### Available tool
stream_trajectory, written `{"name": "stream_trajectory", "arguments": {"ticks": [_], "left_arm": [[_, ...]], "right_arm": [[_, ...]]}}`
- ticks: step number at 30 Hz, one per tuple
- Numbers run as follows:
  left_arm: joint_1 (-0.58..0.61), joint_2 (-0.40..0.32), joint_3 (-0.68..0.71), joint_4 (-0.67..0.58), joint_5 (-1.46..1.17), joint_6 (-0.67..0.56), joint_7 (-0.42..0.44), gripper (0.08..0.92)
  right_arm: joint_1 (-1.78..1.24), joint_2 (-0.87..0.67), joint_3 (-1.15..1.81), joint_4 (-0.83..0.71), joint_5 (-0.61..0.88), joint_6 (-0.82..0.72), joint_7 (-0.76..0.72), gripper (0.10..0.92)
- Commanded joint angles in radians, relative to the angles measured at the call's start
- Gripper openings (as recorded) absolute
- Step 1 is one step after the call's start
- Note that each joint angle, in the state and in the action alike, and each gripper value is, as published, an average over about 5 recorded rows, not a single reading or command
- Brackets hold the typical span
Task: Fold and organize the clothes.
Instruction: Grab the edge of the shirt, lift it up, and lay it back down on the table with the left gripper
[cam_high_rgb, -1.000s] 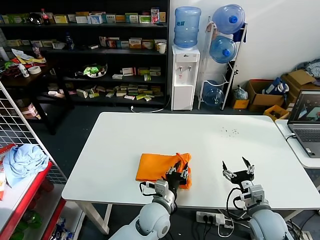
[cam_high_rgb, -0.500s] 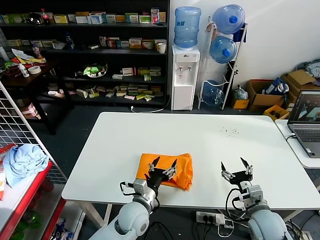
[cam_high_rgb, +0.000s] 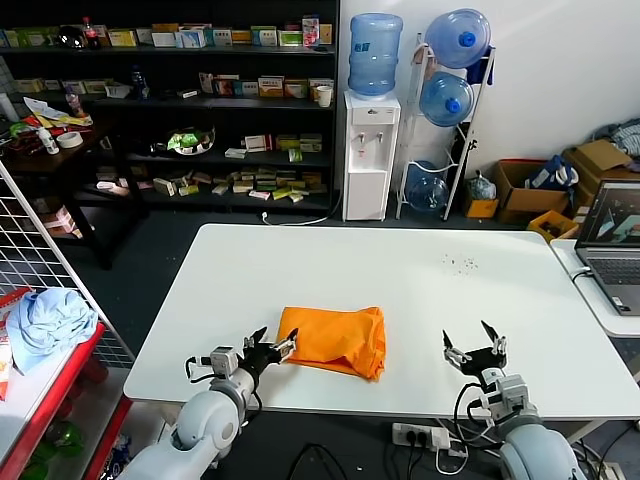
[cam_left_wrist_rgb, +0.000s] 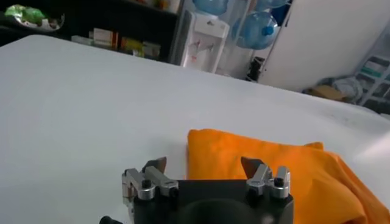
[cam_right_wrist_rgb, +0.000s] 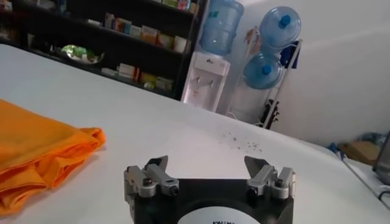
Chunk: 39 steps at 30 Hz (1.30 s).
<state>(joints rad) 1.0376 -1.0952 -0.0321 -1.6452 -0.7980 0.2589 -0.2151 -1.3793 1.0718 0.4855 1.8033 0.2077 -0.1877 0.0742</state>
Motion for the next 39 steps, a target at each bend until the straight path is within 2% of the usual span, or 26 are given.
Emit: {"name": "stream_trajectory", "arguments": {"ticks": [1, 7, 10, 24, 31, 34, 39], "left_arm": [[-0.029, 0.011, -0.055, 0.079, -0.073, 0.083, 0.044, 0.823], [-0.041, -0.015, -0.041, 0.092, -0.059, 0.077, 0.058, 0.822], [-0.044, -0.021, -0.035, 0.090, -0.051, 0.069, 0.065, 0.782], [-0.025, -0.028, -0.020, 0.065, -0.017, 0.059, 0.096, 0.377], [-0.009, -0.005, -0.035, 0.032, -0.006, 0.045, 0.097, 0.180], [0.010, 0.017, -0.048, 0.001, -0.002, 0.050, 0.090, 0.133], [0.047, 0.084, -0.112, -0.046, 0.005, 0.075, 0.060, 0.130]], "right_arm": [[-0.003, -0.001, 0.002, 0.002, 0.001, 0.000, -0.002, 0.823], [0.003, -0.001, 0.000, 0.006, 0.001, -0.004, -0.001, 0.823], [0.005, 0.001, -0.001, 0.006, 0.001, -0.005, 0.000, 0.823], [0.010, 0.003, -0.004, 0.017, 0.000, -0.012, 0.002, 0.823], [0.013, 0.004, -0.007, 0.019, 0.000, -0.013, 0.003, 0.823], [0.019, 0.005, -0.012, 0.017, 0.001, -0.013, 0.003, 0.823], [0.042, 0.004, -0.025, 0.013, 0.008, -0.016, 0.003, 0.823]]}}
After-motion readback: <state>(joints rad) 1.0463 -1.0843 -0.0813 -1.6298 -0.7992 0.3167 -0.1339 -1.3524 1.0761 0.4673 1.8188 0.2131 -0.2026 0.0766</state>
